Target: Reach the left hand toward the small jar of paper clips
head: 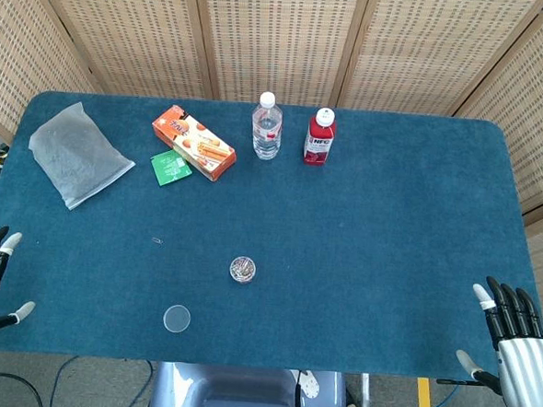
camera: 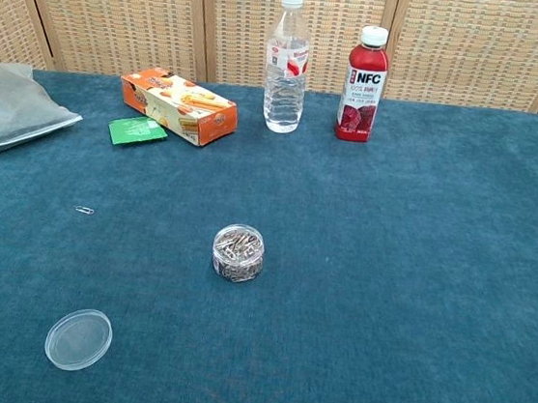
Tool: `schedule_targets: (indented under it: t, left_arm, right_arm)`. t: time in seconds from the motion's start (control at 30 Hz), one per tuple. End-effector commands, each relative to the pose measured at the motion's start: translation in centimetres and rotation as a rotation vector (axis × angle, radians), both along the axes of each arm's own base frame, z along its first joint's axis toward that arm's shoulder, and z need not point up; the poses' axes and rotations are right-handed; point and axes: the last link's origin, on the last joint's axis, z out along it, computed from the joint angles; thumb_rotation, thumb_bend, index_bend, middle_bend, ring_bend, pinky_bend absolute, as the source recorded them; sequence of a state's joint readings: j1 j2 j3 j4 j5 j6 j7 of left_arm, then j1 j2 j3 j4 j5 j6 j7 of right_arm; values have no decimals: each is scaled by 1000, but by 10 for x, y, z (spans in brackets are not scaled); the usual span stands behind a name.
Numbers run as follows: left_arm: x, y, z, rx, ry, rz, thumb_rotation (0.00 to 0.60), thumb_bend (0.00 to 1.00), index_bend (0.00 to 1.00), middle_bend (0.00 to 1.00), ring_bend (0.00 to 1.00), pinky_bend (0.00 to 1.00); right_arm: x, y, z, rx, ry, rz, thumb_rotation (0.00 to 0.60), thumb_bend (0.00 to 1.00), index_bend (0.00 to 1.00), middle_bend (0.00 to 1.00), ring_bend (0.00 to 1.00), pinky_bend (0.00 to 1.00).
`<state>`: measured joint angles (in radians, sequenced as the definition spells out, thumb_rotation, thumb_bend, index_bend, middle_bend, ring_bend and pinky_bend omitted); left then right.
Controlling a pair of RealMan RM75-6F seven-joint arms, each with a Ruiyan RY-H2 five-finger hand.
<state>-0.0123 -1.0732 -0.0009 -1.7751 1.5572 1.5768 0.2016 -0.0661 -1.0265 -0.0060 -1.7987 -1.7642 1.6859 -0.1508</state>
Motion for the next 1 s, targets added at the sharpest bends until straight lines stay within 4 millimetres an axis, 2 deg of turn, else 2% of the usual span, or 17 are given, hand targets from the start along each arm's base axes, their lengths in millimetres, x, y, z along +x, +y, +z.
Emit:
schedule_targets:
  t: [0.03,0.23,0.33,0.37,0.47,0.57,0.67,0.83,1.0]
  left_arm:
    - [0,0,1,6,-3,-3,600,121,0,0,0,0]
    - [-1,2,-2,-7,3,-8,600,149,0,0,0,0]
    - [0,13,-6,-11,-12,-23,600,186,11,0,0,0]
    - [-2,22,-9,-11,-9,-25,600,195,30,0,0,0]
    - [-4,54,-21,-21,4,-31,600,215,168,0,0,0]
    - [-3,95,-40,-48,43,-57,600,250,282,0,0,0]
    - [3,124,-60,-97,52,-68,600,291,356,0,0,0]
    - [11,166,-100,-225,115,-53,600,339,409,0,0,0]
    - [19,185,-131,-295,164,-27,600,376,416,0,0,0]
  right_arm:
    - [0,0,0,-5,3,-3,600,0,0,0,0,0]
    - [0,-1,0,-2,-1,-5,600,0,0,0,0,0]
    - [-1,-2,-1,0,-8,-12,600,0,0,0,0,0]
    - [-1,-3,-1,5,-6,-16,600,0,0,0,0,0]
    - [-3,-5,-1,7,-5,-21,600,0,0,0,0,0]
    - [-4,-9,-3,18,-4,-28,600,0,0,0,0,0]
    - [-5,-13,-4,22,1,-40,600,0,0,0,0,0]
    - [-5,-17,-7,34,5,-51,600,0,0,0,0,0]
    - [-7,-20,-8,37,8,-56,600,0,0,0,0,0]
